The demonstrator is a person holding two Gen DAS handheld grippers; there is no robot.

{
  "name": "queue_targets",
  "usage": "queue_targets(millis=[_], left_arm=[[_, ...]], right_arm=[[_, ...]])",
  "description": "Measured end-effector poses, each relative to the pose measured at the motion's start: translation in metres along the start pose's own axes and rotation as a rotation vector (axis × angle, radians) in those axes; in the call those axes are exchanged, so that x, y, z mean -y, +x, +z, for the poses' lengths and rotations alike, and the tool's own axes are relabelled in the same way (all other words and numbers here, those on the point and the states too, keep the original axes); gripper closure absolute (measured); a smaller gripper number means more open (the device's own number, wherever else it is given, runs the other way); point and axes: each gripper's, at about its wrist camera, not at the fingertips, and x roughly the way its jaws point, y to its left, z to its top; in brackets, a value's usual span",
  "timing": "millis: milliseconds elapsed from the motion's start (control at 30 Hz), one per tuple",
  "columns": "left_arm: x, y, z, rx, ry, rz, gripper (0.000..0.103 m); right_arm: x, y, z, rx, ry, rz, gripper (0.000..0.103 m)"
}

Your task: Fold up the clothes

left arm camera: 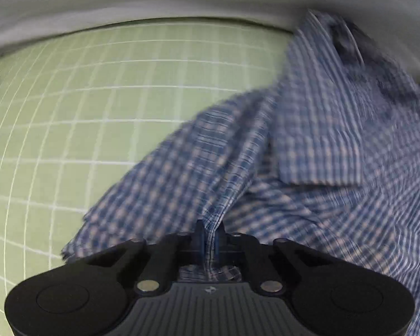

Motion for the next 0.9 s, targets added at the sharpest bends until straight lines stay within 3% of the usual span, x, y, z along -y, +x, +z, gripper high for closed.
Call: queue_targets(millis=[133, 233, 367, 533, 633, 700, 767, 900], left_arm=[[-0.040, -0.023, -0.017, 0.061, -0.035, 0.086, 0.099], [-0.086, -0.048, -0.045, 0.075, -0.140, 0.127, 0.099], [-0.147, -0.080, -0.102, 0.060, -0.274, 0.223, 0.099], [-0.198, -0.105, -0.183, -0.014, -0.434, 0.253, 0.096], [-0.201, -0.119, -0.205, -0.008, -0.449, 0.241, 0.079], [-0.193, -0.127, -0.201, 0.018, -0.418, 0.251, 0.050], [-0.184, -0.134, -0.188, 0.056, -0.380, 0.250, 0.036], [-0.158, -0.139, -0.154, 0.133, -0.322, 0.190, 0.027]], right_arm=[[-0.009, -0.005, 0.001, 0.001, -0.026, 0.033, 0.031], [-0.021, -0.022, -0.001, 0.015, -0.070, 0.085, 0.031], [-0.036, -0.054, -0.013, 0.032, -0.105, 0.163, 0.031], [-0.052, -0.087, -0.043, 0.020, -0.147, 0.236, 0.031], [-0.060, -0.101, -0.064, 0.002, -0.193, 0.264, 0.030], [-0.064, -0.108, -0.073, -0.006, -0.213, 0.281, 0.030], [-0.064, -0.111, -0.075, -0.004, -0.216, 0.289, 0.029], [-0.062, -0.112, -0.068, 0.021, -0.183, 0.277, 0.026]])
